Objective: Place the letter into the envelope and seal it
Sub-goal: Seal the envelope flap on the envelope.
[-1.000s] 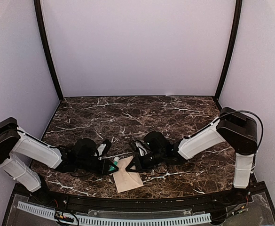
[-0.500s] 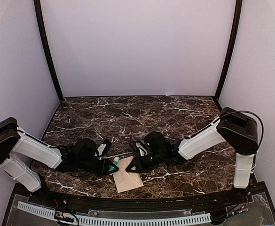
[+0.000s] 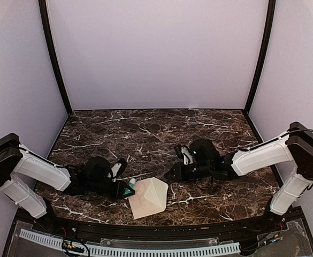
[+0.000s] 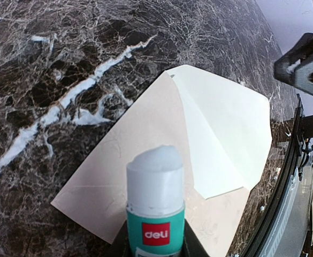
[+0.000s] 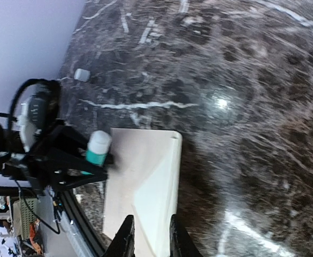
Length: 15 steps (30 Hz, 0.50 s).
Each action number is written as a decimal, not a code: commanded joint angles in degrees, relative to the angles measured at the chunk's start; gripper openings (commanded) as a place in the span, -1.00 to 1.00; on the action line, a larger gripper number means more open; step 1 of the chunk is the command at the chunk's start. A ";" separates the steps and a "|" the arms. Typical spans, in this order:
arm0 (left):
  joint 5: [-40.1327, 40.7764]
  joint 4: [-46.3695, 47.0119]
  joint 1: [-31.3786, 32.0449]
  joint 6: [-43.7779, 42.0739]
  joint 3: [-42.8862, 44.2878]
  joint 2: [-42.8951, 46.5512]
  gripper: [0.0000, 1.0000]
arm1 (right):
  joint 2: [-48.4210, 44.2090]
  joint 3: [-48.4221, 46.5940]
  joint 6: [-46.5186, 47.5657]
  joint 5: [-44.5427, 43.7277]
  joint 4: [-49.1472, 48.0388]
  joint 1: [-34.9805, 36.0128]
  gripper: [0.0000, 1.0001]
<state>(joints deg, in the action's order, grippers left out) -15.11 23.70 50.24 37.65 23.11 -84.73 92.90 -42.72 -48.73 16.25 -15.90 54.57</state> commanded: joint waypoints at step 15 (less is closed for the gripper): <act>0.87 -4.52 -0.19 -1.25 0.25 -0.42 -1.00 | 13.90 -6.02 1.02 4.54 -0.85 0.63 -0.81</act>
<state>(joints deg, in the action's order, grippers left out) -15.09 23.46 50.24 37.26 23.24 -84.73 104.07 -45.39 -49.34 17.34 -14.96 53.87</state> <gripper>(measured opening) 0.224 0.105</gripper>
